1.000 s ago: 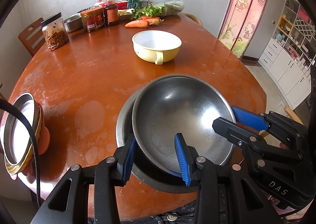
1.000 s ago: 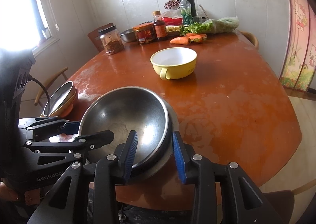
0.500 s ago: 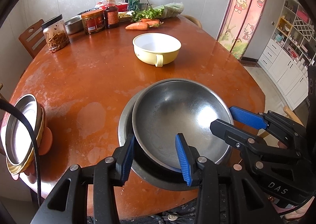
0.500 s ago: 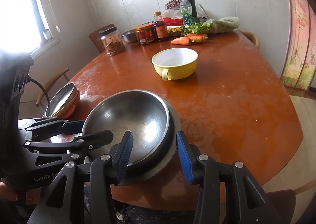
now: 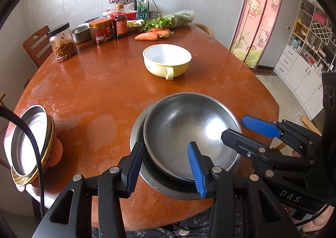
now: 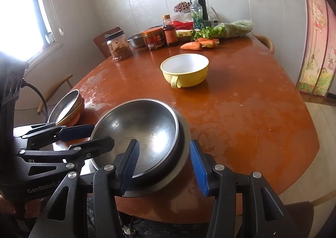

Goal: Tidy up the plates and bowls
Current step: 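Set the mixing bowl down inside the basin and open the left tool, then move the left tool over to the yellow handled bowl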

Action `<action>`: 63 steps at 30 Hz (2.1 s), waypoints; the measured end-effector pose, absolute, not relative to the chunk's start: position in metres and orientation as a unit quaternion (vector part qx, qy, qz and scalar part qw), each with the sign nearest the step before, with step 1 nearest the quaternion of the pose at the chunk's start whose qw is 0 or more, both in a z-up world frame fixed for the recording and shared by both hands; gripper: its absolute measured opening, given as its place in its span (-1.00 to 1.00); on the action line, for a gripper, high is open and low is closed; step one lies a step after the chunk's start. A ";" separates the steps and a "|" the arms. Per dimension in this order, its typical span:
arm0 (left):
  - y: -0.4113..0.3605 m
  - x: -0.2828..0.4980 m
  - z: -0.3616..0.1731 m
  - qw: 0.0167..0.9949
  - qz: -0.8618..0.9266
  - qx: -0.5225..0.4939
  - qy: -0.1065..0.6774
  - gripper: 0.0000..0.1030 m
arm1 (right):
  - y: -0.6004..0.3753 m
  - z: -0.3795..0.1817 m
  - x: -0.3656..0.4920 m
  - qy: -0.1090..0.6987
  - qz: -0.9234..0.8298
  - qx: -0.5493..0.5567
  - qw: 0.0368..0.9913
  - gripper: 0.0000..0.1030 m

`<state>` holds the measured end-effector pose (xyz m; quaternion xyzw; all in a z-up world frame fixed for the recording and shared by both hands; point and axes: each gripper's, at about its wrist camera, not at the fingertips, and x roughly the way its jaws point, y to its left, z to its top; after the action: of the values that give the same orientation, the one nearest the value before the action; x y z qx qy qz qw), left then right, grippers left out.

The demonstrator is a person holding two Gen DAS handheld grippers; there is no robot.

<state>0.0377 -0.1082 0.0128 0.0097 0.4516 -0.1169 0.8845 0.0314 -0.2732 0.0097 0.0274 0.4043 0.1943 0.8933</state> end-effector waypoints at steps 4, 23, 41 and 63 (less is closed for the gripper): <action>-0.107 0.036 0.016 0.889 -0.113 0.010 0.444 -0.11 | -0.275 0.013 0.030 0.399 0.192 0.030 0.896 0.09; -0.099 0.047 0.027 0.905 -0.093 0.013 0.415 -0.01 | -0.282 0.013 0.036 0.391 0.199 0.052 0.897 0.14; -0.103 0.116 0.034 0.902 -0.104 0.009 0.419 0.03 | -0.285 0.022 0.091 0.388 0.192 0.039 0.900 0.14; -0.108 0.197 0.030 0.881 -0.087 0.013 0.465 0.08 | -0.292 0.027 0.184 0.417 0.170 0.054 0.892 0.14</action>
<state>0.1973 -0.1082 0.0298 0.0127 0.4652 -0.0873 0.8808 0.1841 -0.2917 0.0269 0.0535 0.4166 0.1696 0.8915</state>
